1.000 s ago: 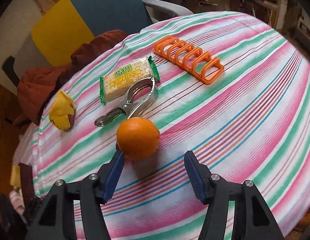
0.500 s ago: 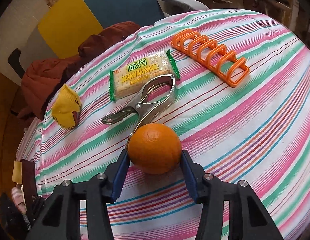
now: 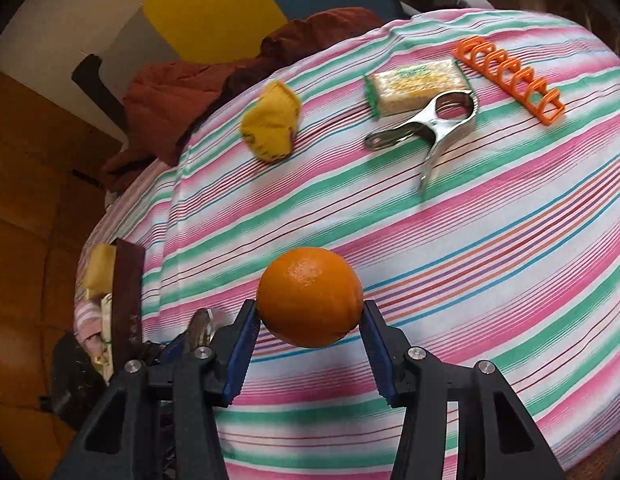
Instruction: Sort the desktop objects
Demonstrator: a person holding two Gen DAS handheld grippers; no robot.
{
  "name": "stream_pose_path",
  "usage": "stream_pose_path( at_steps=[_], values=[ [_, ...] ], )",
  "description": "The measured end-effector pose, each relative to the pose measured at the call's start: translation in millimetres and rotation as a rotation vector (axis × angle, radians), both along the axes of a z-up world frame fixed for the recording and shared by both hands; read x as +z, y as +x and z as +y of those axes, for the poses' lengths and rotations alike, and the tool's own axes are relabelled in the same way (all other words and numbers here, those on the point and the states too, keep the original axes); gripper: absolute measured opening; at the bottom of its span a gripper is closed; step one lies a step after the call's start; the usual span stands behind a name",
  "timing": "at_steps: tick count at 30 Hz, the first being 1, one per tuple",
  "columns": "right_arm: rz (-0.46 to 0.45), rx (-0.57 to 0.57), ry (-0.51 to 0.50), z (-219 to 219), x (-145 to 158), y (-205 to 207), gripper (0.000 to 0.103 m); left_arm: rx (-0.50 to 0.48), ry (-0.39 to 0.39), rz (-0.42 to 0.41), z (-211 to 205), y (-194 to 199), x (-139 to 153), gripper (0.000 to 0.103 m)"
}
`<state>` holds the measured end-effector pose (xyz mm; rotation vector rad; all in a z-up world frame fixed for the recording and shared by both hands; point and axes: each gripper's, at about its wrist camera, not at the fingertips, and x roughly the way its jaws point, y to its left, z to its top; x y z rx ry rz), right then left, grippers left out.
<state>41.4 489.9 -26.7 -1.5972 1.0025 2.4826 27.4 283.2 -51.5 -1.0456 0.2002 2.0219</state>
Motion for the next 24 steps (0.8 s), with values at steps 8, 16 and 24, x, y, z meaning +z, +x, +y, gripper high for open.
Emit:
stream_pose_path(
  at_steps=[8, 16, 24],
  values=[
    [0.069, 0.120, -0.052, -82, 27, 1, 0.051, 0.050, 0.138, 0.041, -71, 21, 50, 0.043],
    [0.113, 0.264, -0.107, -174, 42, -17, 0.051, 0.237, 0.183, 0.089, -186, 7, 82, 0.043],
    [0.091, 0.445, -0.145, -275, 35, -42, 0.051, 0.462, 0.127, 0.059, -293, -20, 66, 0.043]
  ],
)
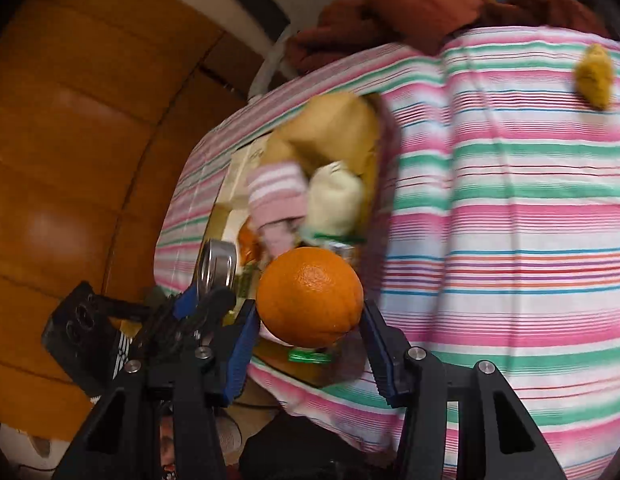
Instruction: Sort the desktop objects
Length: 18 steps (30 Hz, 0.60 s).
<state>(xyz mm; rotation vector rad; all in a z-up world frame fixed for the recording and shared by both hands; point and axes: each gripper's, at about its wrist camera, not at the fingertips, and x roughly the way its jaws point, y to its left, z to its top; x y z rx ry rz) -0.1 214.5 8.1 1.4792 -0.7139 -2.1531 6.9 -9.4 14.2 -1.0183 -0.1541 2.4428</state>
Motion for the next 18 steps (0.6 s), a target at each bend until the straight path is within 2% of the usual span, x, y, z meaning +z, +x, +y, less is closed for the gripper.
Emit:
stream_pose_path(
  at_steps=[6, 9, 13, 18],
  values=[
    [-0.015, 0.082, -0.007, -59, -9, -17, 0.052, 0.093, -0.063, -0.030, -44, -15, -19, 0.043],
    [-0.027, 0.094, 0.005, -77, -17, -24, 0.052, 0.099, -0.088, -0.092, -51, -25, -31, 0.043],
    [-0.039, 0.070, -0.002, -81, -25, -26, 0.054, 0.119, -0.050, -0.151, -53, -26, -39, 0.049],
    [-0.015, 0.059, -0.002, -67, -19, -18, 0.055, 0.168, -0.019, -0.140, -55, -22, -39, 0.054]
  ],
)
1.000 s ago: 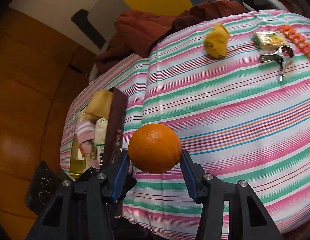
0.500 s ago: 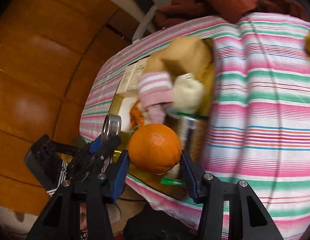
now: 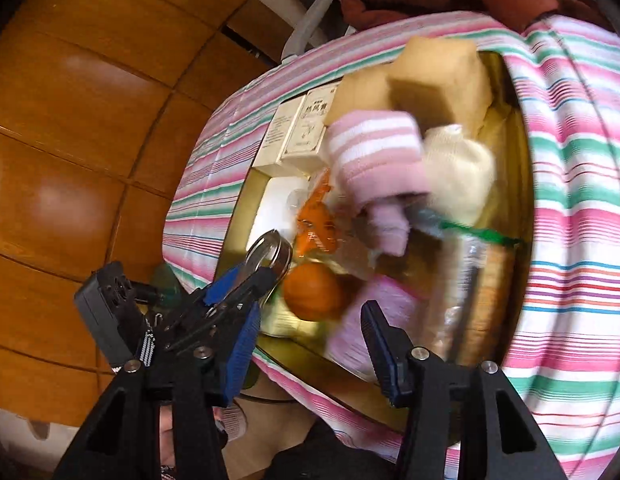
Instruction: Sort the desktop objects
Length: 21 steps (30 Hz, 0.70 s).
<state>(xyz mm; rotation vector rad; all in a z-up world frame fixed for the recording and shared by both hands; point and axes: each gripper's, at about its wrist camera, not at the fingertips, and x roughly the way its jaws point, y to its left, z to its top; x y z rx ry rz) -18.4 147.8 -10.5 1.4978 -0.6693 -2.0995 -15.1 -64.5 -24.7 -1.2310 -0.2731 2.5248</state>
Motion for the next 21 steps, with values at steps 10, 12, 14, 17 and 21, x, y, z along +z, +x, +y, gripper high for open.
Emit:
stream_pose_path(
  at_steps=[10, 12, 14, 17, 21],
  values=[
    [0.000, -0.044, -0.044, 25, 6, 8, 0.059, 0.085, -0.075, 0.006, -7, 3, 4, 0.058],
    [0.002, -0.051, -0.046, 33, 9, 11, 0.059, 0.098, -0.136, 0.010, -5, -1, 3, 0.057],
    [0.008, -0.062, -0.041, 39, 11, 13, 0.060, 0.091, -0.166, 0.014, -2, -8, 3, 0.058],
    [0.020, -0.088, -0.040, 57, 16, 18, 0.060, 0.104, -0.160, -0.002, -2, -20, 6, 0.058],
    [0.027, -0.130, -0.044, 89, 22, 28, 0.060, 0.138, -0.114, 0.029, -2, -21, 20, 0.058]
  ],
)
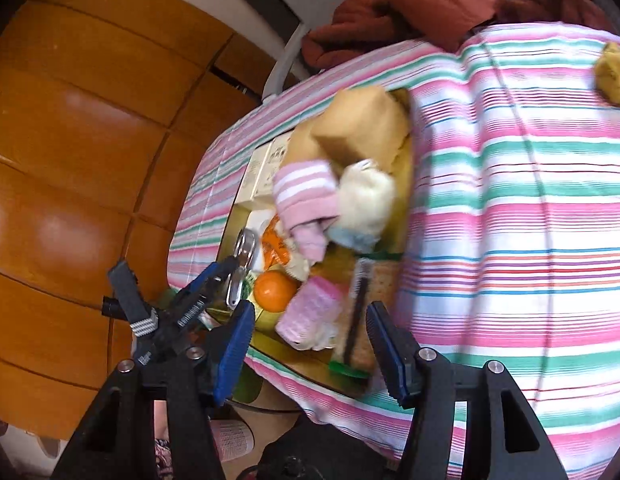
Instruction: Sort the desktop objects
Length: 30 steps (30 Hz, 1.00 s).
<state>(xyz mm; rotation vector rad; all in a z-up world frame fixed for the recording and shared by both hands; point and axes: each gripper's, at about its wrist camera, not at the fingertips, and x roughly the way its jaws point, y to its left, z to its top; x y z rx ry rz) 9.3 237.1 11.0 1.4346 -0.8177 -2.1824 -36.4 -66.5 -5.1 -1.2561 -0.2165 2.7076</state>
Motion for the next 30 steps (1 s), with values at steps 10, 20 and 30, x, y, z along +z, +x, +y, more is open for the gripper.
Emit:
stream_pose_path(
  at_steps=[10, 20, 30],
  values=[
    [-0.061, -0.154, 0.053, 89, -9, 12, 0.065, -0.176, 0.053, 0.042, 77, 9, 30, 0.067],
    [-0.139, -0.268, 0.127, 172, -28, 32, 0.070, -0.486, 0.019, 0.050, 195, 41, 41, 0.071],
    [-0.193, -0.526, 0.289, 296, -33, 38, 0.070, -0.628, -0.016, -0.038, 281, 62, 9, 0.071]
  ],
)
